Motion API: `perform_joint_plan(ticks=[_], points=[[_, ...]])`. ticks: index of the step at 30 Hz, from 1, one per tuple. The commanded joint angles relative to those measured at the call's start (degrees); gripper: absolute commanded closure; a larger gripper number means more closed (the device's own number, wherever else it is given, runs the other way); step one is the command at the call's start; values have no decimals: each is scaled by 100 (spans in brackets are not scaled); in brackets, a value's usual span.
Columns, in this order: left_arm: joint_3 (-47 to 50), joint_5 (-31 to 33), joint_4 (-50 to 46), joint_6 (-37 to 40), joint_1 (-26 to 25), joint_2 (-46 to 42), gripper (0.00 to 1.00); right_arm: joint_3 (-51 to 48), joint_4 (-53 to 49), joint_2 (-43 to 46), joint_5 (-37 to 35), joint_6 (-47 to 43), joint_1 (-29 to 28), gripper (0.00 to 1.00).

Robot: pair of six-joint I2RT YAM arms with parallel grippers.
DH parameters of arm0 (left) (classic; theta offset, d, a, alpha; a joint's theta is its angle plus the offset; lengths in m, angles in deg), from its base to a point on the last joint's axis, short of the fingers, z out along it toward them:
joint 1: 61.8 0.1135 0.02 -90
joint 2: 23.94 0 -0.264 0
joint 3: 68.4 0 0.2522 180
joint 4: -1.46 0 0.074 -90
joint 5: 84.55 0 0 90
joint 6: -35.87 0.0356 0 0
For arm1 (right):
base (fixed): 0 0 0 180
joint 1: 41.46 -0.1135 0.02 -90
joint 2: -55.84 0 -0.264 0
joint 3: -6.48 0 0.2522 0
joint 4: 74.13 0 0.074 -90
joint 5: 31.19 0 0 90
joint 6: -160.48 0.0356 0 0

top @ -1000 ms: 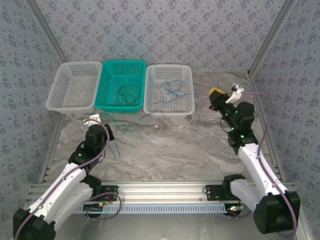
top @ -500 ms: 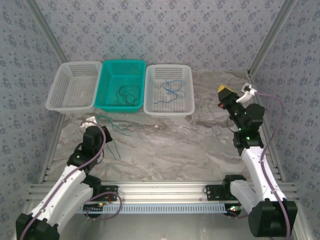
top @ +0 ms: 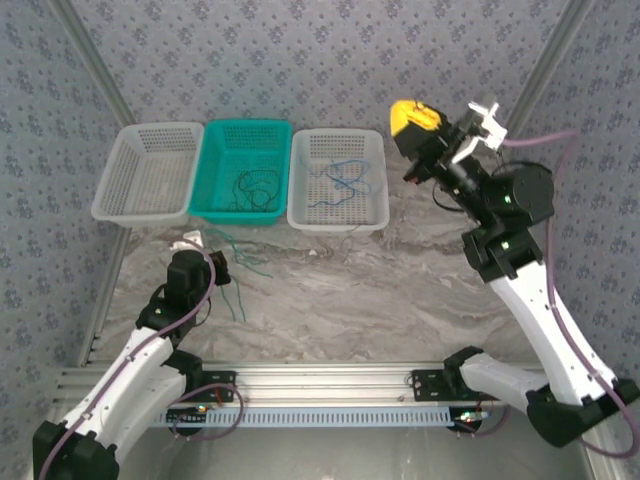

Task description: Untangle the cables

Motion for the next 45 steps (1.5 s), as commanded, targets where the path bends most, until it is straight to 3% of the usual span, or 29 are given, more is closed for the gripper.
perform_joint_plan(ticks=[1, 10, 14, 17, 19, 24, 28, 32, 37, 42, 45], points=[[-75, -347, 159, 166, -11, -24, 100, 809, 182, -1001, 240, -417, -188, 100], [-42, -317, -494, 93, -187, -242, 100, 4392, 664, -4064, 674, 527, -403, 100], [88, -325, -399, -5, -225, -392, 100, 6729, 863, -5727, 535, 597, -654, 100], [56, -291, -434, 42, -225, -394, 100, 9007, 795, -7331, -371, -52, -969, 100], [46, -321, -439, 43, -225, -409, 100, 9604, 1086, -7839, -1089, -576, -1157, 100], [133, -377, -384, -27, -235, -431, 100, 7835, 1542, -7353, -746, 677, -1012, 100], [213, -370, -275, -52, -234, -427, 100, 7832, 937, -8080, 147, 1815, -978, 100], [274, -424, -289, -140, -234, -502, 100, 7139, 849, -8770, 835, 2939, -945, 100], [336, -417, -543, -160, -234, -843, 100, 6402, -1039, -8771, 1134, 2394, -1032, 100], [360, -324, -733, -132, -234, -1086, 100, 5850, -2308, -8361, 620, 1969, -1073, 100], [345, -328, -721, -141, -234, -1062, 100, 6035, -3215, -8318, 341, 1790, -1087, 100]])
